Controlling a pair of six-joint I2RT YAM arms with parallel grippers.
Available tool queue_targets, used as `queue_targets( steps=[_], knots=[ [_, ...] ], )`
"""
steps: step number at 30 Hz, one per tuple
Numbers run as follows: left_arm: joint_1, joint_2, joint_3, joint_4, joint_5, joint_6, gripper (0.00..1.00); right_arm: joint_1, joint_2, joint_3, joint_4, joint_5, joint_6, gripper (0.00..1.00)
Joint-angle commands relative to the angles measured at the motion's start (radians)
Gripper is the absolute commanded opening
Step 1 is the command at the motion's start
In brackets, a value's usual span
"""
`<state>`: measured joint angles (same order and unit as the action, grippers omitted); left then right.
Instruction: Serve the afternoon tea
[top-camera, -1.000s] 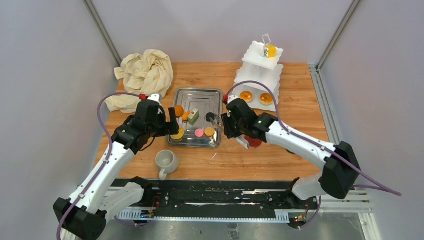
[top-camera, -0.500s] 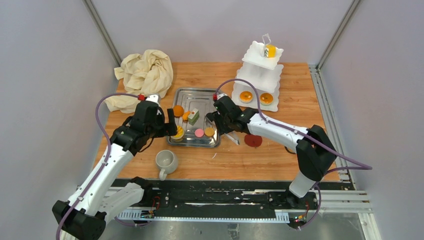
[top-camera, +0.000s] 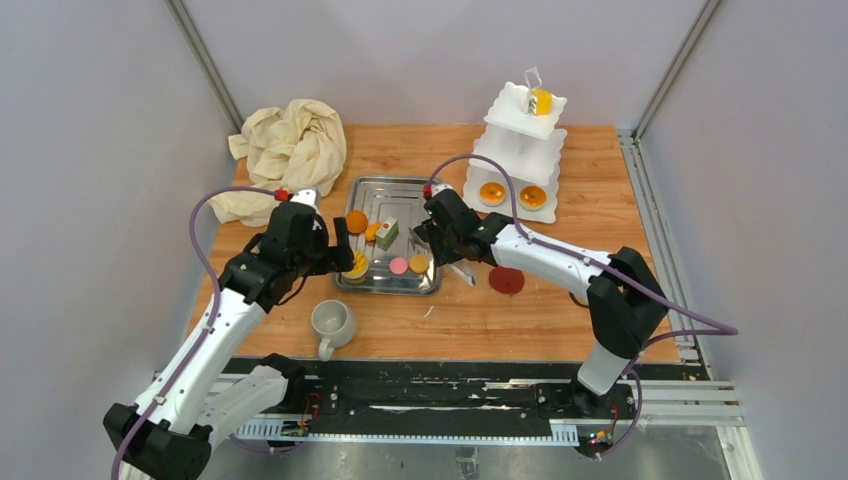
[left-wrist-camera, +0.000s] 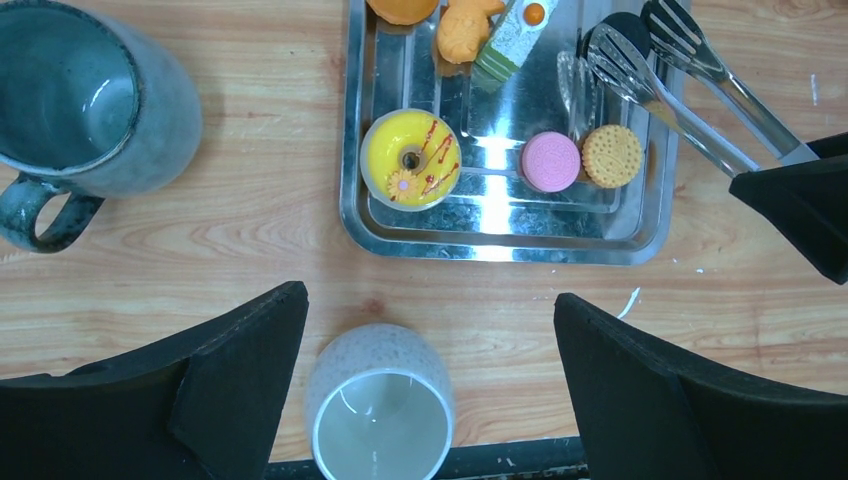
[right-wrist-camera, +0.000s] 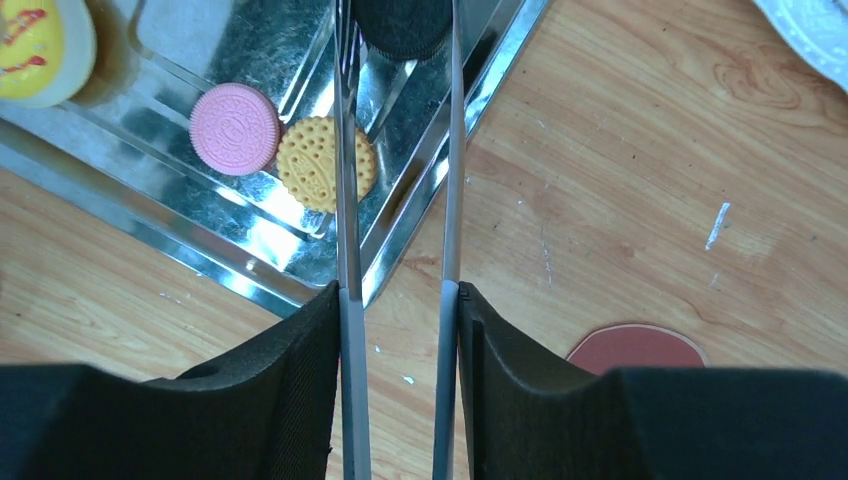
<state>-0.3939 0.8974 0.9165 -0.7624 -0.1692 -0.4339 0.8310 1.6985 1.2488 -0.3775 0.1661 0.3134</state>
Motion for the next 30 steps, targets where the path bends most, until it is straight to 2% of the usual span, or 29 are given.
queue_targets(
  steps=[1,7,16,21,30],
  knots=[
    [0.006,-0.021,0.015,0.007,0.002,0.008,0.98,0.007,-0.103,0.003,0.028,0.033,-0.01,0.21],
    [0.007,0.028,0.042,0.048,0.117,0.008,0.98,-0.001,-0.258,-0.069,0.021,0.04,-0.008,0.18],
    [0.004,0.148,0.113,0.153,0.233,-0.036,0.98,-0.079,-0.592,-0.244,-0.072,0.074,0.049,0.17],
    [-0.108,0.245,0.167,0.212,0.209,-0.053,0.99,-0.122,-0.727,-0.249,-0.18,0.11,0.051,0.18],
    [-0.131,0.312,0.193,0.298,0.255,-0.089,0.98,-0.243,-0.824,-0.179,-0.292,0.158,0.012,0.19]
  ],
)
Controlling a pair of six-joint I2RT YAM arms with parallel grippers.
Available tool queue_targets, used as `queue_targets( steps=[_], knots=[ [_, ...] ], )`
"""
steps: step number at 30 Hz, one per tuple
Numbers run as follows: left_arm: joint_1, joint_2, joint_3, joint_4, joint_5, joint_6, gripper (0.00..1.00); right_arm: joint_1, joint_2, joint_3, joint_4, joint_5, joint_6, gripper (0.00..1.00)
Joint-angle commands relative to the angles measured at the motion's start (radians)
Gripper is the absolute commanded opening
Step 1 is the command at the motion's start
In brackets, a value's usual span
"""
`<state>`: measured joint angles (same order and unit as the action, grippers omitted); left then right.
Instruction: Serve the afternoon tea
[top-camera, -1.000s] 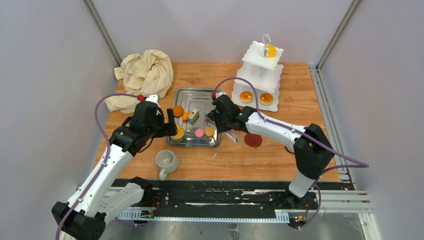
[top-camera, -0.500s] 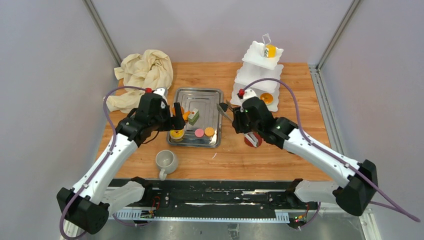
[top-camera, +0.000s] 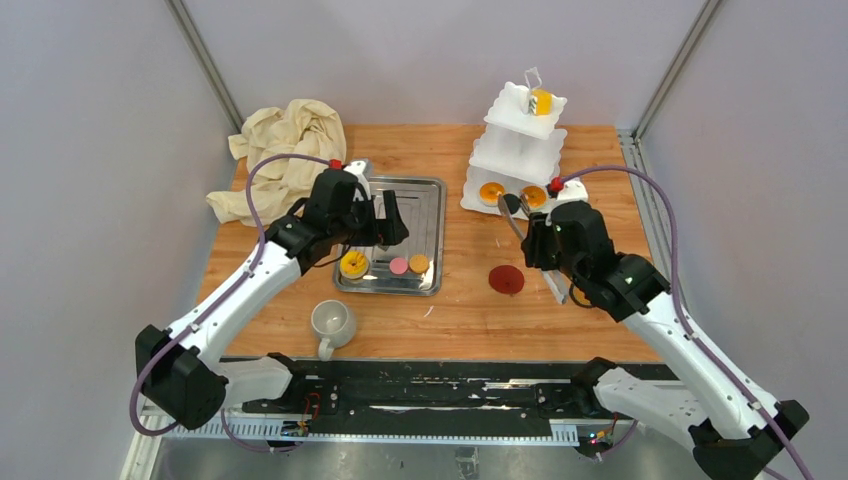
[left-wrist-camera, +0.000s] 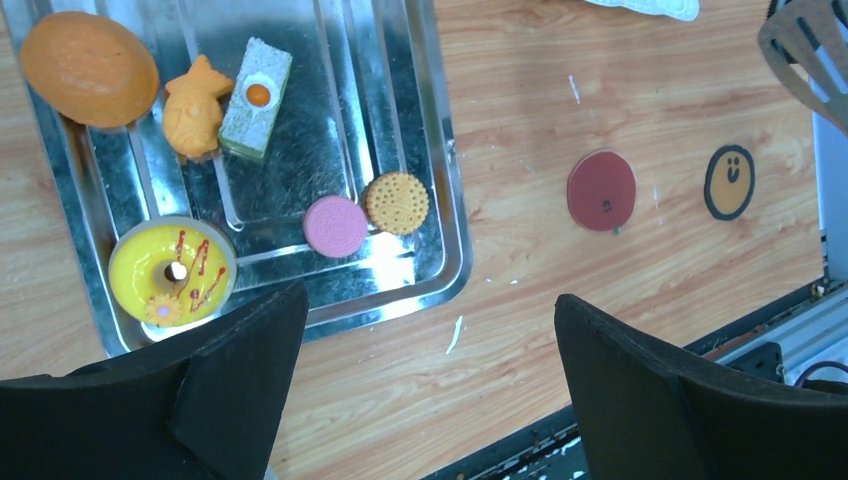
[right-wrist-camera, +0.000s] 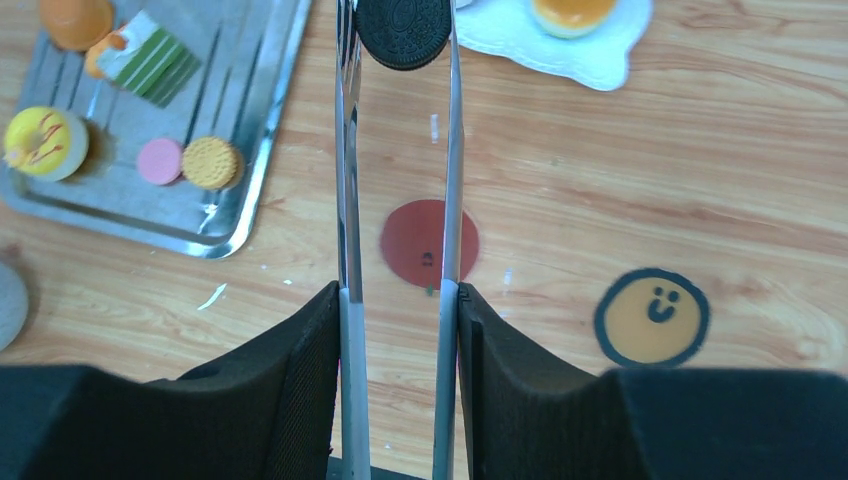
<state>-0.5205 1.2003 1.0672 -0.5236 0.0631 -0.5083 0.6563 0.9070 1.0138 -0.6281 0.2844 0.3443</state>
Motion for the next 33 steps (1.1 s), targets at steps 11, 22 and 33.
queue_targets(
  steps=[11,22,33],
  knots=[
    [-0.005,-0.01,-0.028,0.081,0.037,-0.017,0.98,-0.201,0.11,0.126,0.123,-0.093,-0.061,0.19],
    [-0.004,-0.048,-0.036,0.05,0.02,0.014,0.98,-0.275,0.351,0.232,0.259,-0.152,-0.054,0.19],
    [-0.004,-0.007,-0.006,0.064,0.044,0.036,0.98,-0.31,0.526,0.275,0.339,-0.153,-0.024,0.3]
  ],
)
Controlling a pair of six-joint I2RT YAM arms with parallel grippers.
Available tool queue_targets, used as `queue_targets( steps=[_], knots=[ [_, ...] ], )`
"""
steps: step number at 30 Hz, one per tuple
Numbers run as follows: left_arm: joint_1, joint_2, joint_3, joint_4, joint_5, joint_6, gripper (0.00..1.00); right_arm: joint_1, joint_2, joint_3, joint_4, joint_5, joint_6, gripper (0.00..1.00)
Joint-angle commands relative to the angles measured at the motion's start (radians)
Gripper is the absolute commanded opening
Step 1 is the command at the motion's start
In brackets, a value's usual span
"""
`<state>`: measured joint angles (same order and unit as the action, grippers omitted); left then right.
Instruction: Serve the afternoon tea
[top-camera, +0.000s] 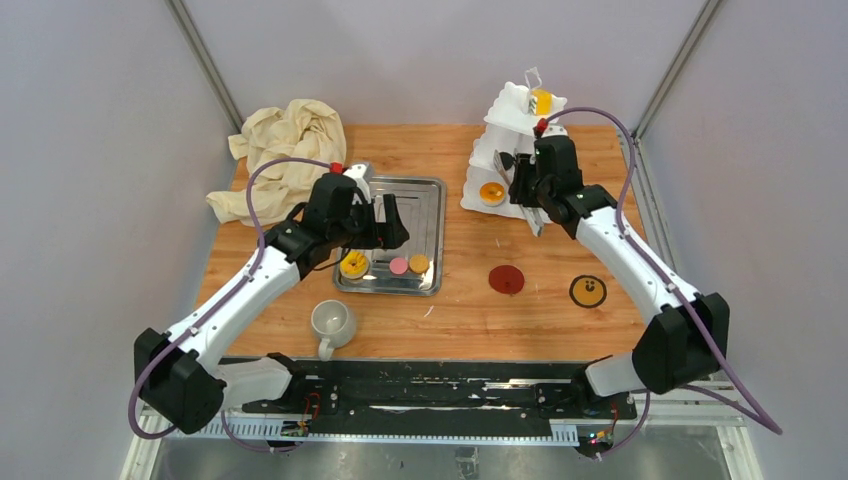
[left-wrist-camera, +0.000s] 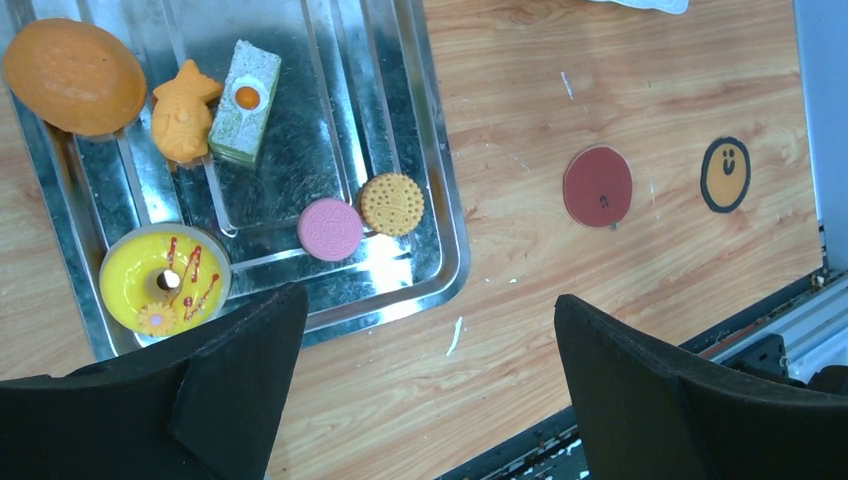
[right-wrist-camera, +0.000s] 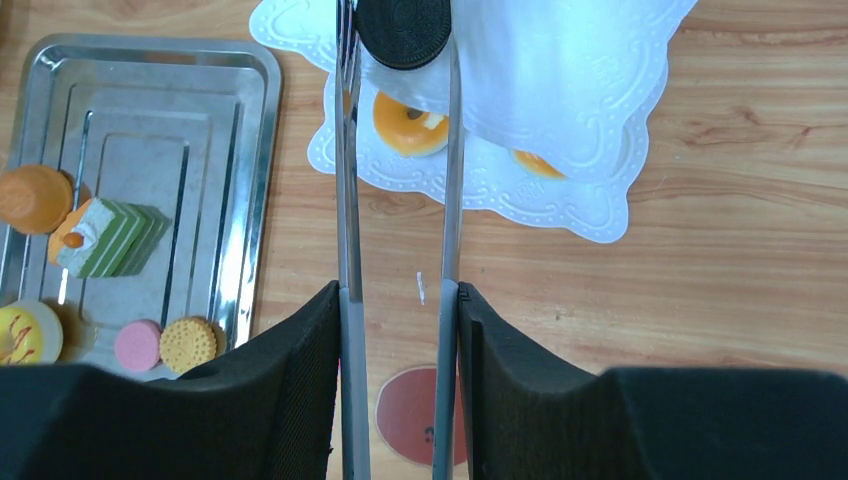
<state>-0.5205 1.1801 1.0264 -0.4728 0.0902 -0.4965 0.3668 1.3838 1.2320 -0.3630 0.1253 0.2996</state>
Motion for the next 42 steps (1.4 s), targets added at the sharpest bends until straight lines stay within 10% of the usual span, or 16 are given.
queue_targets(
  steps=[1,11,22,42],
  knots=[
    [-0.004,0.017,0.039,0.01,0.017,0.026,0.98,-0.021,0.057,0.061,0.076,0.001,0.021,0.35],
    [-0.004,-0.011,0.023,0.01,0.011,0.016,0.98,-0.029,0.006,0.039,0.066,0.009,0.013,0.54],
    [-0.004,-0.088,-0.032,-0.01,-0.022,0.002,0.98,-0.029,-0.241,-0.11,0.032,-0.072,0.051,0.34],
    [-0.004,-0.188,-0.18,-0.016,-0.01,-0.009,0.98,0.048,-0.416,-0.548,0.058,-0.127,0.201,0.49]
  ],
)
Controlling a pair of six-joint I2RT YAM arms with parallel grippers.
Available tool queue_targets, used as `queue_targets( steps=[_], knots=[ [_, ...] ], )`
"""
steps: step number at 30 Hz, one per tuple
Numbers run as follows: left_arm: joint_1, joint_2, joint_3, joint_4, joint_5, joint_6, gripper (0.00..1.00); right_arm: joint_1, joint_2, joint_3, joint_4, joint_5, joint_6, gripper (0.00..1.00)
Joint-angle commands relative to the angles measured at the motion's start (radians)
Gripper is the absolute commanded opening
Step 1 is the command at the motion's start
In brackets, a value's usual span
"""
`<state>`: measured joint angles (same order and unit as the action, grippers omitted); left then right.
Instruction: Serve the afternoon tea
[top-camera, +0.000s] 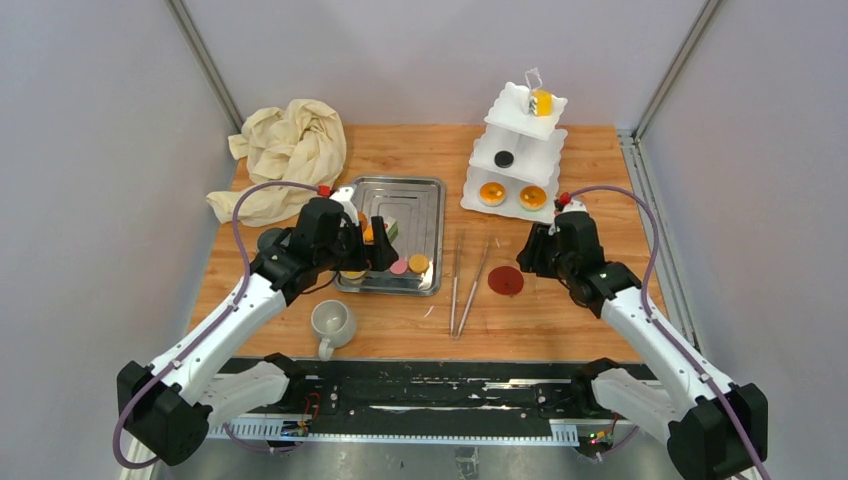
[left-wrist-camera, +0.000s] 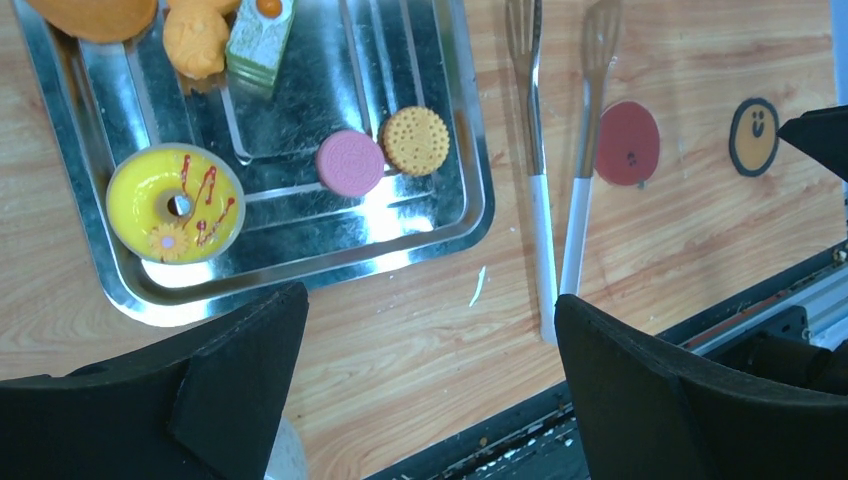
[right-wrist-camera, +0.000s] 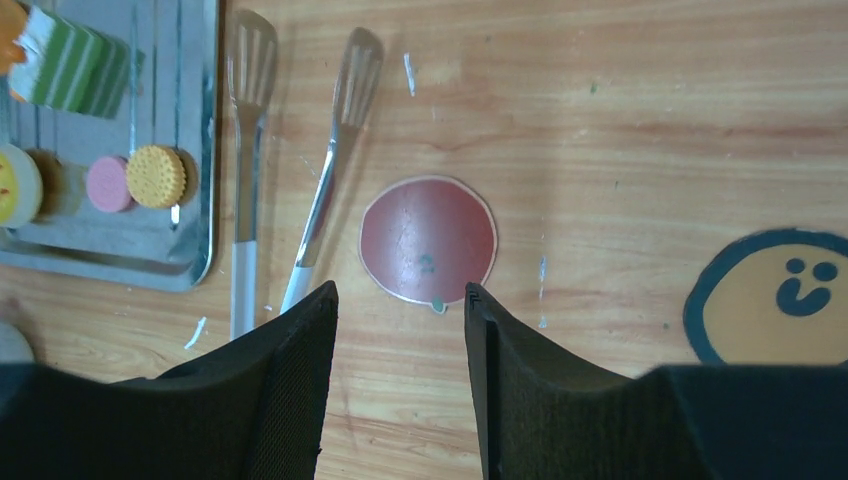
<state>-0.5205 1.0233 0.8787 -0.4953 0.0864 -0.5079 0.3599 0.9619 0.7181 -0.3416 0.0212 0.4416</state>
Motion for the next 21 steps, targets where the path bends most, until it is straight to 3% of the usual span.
queue_targets(
  steps=[1,12,21],
  knots=[
    [-0.004,-0.04,-0.04,0.001,-0.012,0.005,0.98,0.097,0.02,-0.039,0.038,0.006,0.066,0.49],
    [-0.004,-0.116,-0.092,-0.107,-0.163,-0.016,0.98,0.37,0.224,0.03,-0.003,0.287,0.329,0.49],
    [-0.004,-0.152,-0.082,-0.146,-0.218,-0.027,0.98,0.429,0.475,0.206,-0.201,0.358,0.536,0.52]
  ],
)
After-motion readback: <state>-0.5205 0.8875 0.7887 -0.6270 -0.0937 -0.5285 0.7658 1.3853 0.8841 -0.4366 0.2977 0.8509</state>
